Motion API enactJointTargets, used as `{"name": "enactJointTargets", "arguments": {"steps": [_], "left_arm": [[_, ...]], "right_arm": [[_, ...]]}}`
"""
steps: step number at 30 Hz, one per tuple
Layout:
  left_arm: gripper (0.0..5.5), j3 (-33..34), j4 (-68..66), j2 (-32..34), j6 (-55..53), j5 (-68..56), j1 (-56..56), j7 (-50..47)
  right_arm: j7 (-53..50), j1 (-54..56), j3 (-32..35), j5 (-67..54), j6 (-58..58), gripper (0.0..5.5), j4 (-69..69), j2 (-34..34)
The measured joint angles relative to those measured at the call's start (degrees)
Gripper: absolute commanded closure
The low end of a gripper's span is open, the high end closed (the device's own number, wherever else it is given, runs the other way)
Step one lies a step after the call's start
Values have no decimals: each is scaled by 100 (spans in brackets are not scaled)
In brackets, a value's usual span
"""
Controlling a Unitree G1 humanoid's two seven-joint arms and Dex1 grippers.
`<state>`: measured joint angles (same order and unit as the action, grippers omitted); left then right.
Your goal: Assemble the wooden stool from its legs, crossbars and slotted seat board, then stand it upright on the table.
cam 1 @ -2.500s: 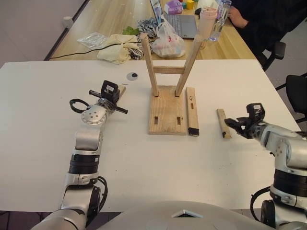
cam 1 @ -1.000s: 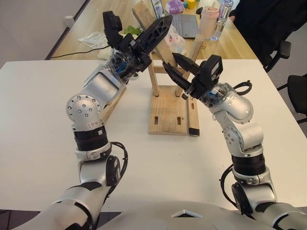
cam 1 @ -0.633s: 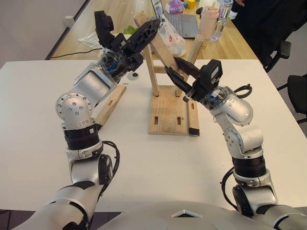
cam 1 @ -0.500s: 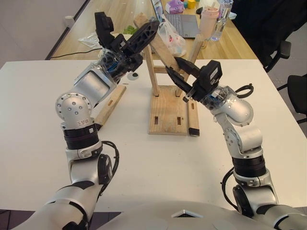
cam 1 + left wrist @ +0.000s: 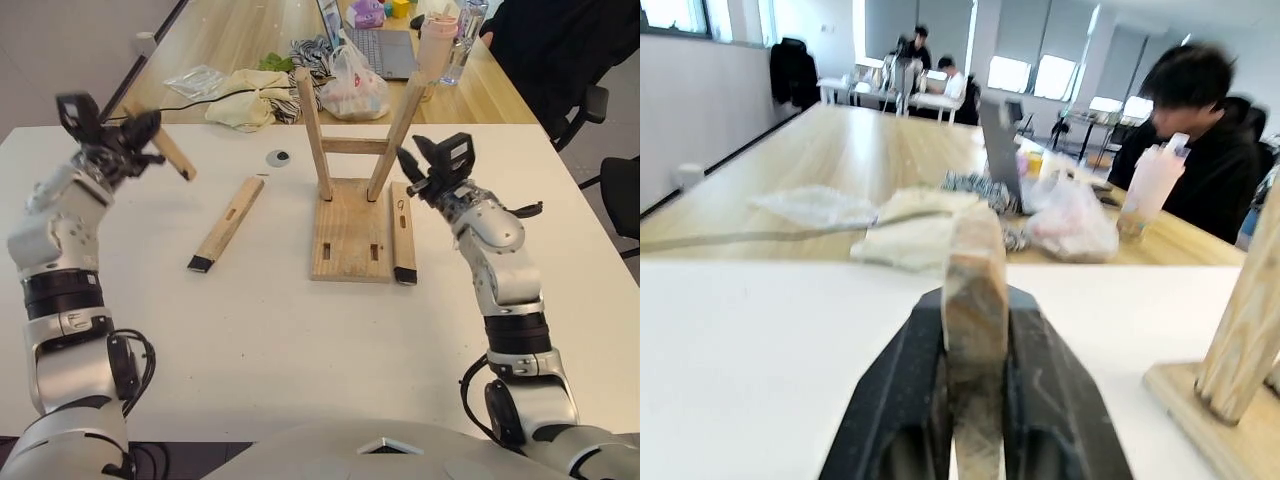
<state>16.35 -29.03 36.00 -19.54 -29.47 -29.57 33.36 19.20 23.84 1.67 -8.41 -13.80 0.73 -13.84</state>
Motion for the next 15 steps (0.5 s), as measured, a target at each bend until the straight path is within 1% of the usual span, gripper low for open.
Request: {"name": "enactJointTargets", "arguments": {"steps": [1,3,6,11,15], "left_arm": [[512,-8,-143,-75,105,46,60,29],[512,109,-386,-247,279,45,91,47],[512,268,-414,-414,312,-80,90,96],[512,353,-516,-944,198,-230,51,158],[512,362,-882,-1112,357,-164,12,174]], "right_arm": [[-38,54,75,-24,-7,479,55,-5],[-60,127,140,-68,-7,501,172,-14],[-3,134,152,-74,-6,549,250,-21],[44,212,147,-96,7,550,373,-21],[61,231,122,-95,58,550,403,-20]]}}
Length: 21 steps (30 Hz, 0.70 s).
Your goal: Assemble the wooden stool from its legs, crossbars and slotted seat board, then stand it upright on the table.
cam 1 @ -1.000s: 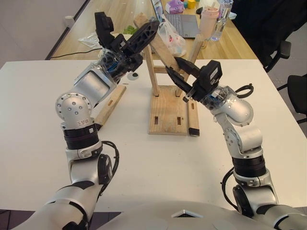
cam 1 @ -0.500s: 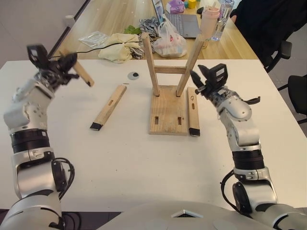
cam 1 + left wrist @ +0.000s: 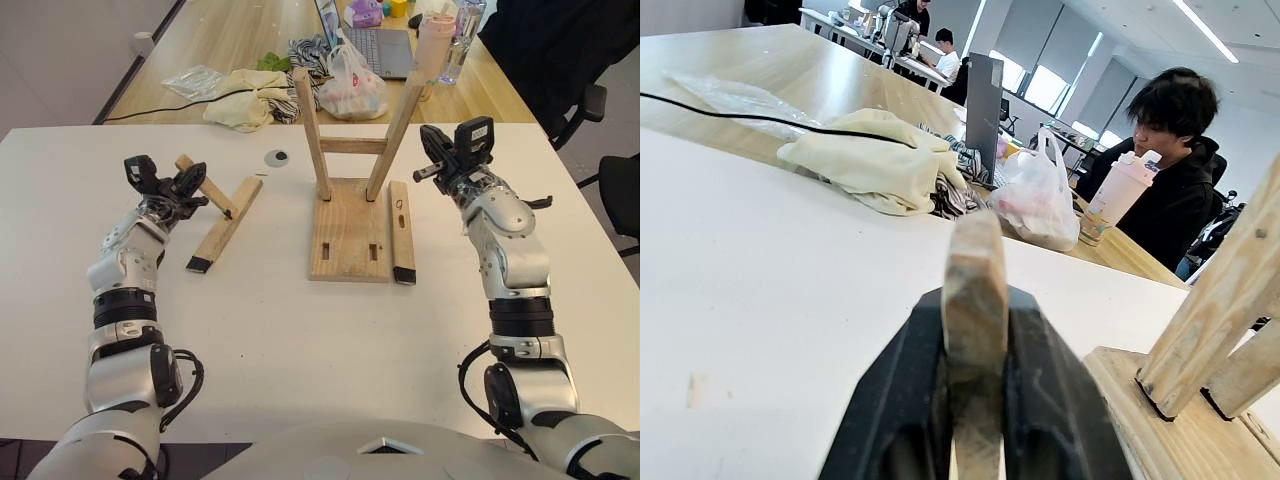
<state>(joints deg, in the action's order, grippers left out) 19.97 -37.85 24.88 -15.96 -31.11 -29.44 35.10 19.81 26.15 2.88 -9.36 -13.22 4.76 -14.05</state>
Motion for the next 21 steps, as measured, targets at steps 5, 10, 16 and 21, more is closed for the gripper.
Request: {"name": "enactJointTargets", "arguments": {"steps": [5,10,16,21], "left_arm": [[512,-5,-367,-29,343,194,-145,62],[512,298,-191,-17,47,-205,-337,311],[512,276,-509,145,200,24,-435,440],[512,157,-1007,177,651,455,-456,479]], "right_arm": [[15,21,-46,1,24,550,40,0],[11,23,-68,0,77,550,44,0],[9,23,-89,1,130,550,47,1],[68,23,-139,8,138,550,84,1]]}}
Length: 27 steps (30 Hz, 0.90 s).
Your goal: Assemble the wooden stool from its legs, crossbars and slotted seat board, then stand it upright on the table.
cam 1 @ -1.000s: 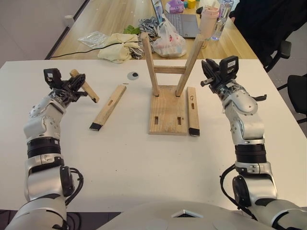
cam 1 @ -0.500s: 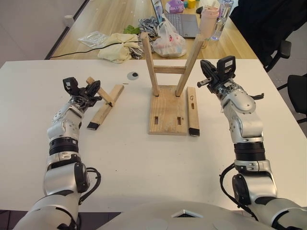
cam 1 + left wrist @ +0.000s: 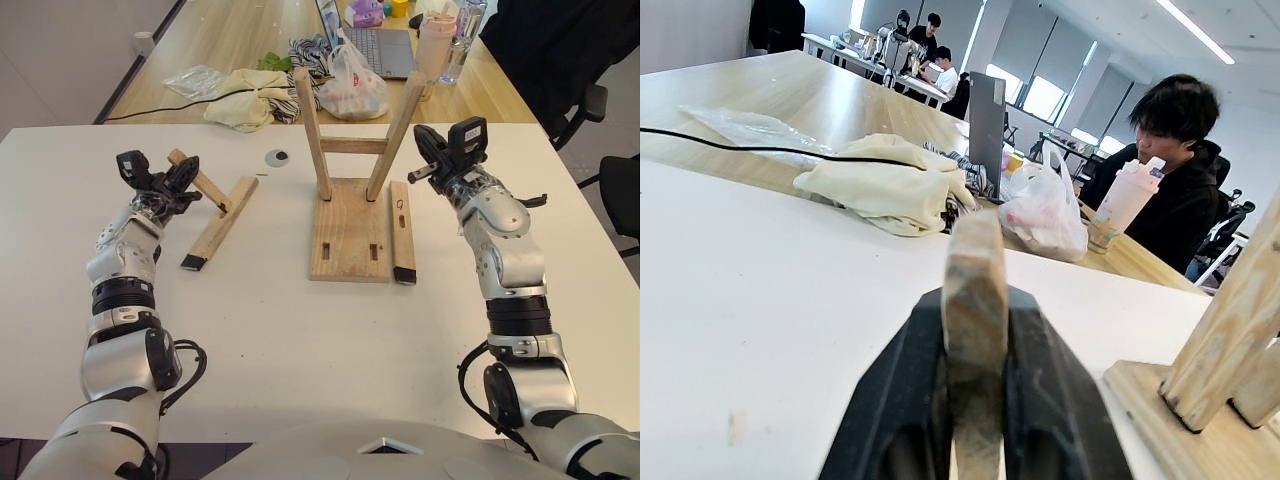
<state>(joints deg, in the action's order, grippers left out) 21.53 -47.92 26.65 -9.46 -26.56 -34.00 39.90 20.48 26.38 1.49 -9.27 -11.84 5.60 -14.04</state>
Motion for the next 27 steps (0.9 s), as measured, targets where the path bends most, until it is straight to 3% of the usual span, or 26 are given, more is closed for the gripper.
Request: {"name": "enactJointTargets", "arguments": {"steps": [9,14,27], "left_arm": [[512,-21,-1235,39,1219,243,-366,54],[512,415,-1501,165,780,-120,-464,172],[512,337,-1601,282,887,147,-747,220]], "right_arm": [[51,1,-63,32,44,550,90,1],[54,1,-66,33,45,550,113,0],[51,45,-102,36,105,550,191,1]]}}
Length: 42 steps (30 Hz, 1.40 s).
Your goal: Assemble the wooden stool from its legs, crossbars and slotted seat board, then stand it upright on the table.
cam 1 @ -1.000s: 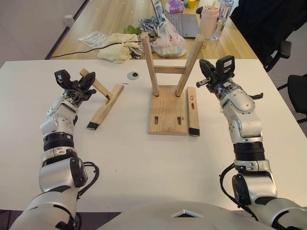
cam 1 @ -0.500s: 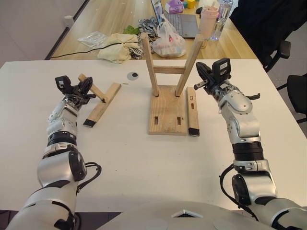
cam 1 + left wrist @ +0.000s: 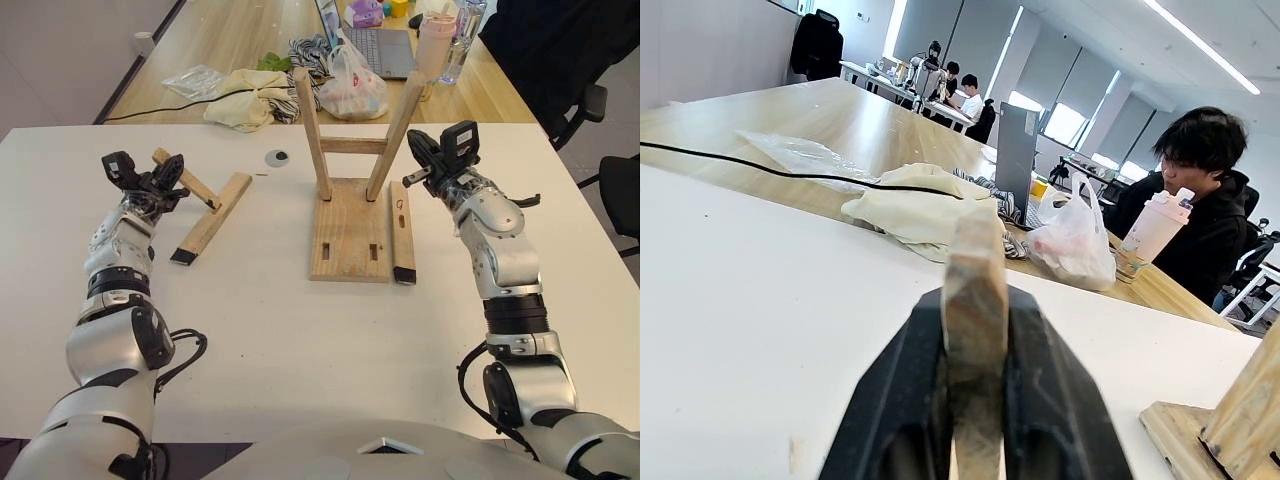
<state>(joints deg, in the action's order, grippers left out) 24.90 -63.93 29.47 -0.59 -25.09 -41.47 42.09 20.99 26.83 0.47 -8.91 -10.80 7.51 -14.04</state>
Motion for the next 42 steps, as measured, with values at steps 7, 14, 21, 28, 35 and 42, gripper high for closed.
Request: {"name": "enactJointTargets", "arguments": {"steps": [7,14,21,28,35,42], "left_arm": [[512,-239,-299,21,394,426,-11,-38],[512,-681,-398,-34,1227,885,208,-103],[512,-667,141,-509,1516,629,710,-28],[512,-1629,2272,-1472,1208,966,1564,-473],[512,-2200,2172,-1352,1079,1483,1277,-723],[474,-2153,1933,-1366,1325,1321,1264,-753]], "right_arm": [[7,87,0,0,50,550,119,-1],[7,114,-3,0,83,550,140,-4],[9,95,-57,7,94,550,120,-4],[5,-66,-196,50,59,550,-5,12],[-2,-126,-298,55,58,550,-10,14],[-5,-142,-300,53,58,550,-15,11]]}}
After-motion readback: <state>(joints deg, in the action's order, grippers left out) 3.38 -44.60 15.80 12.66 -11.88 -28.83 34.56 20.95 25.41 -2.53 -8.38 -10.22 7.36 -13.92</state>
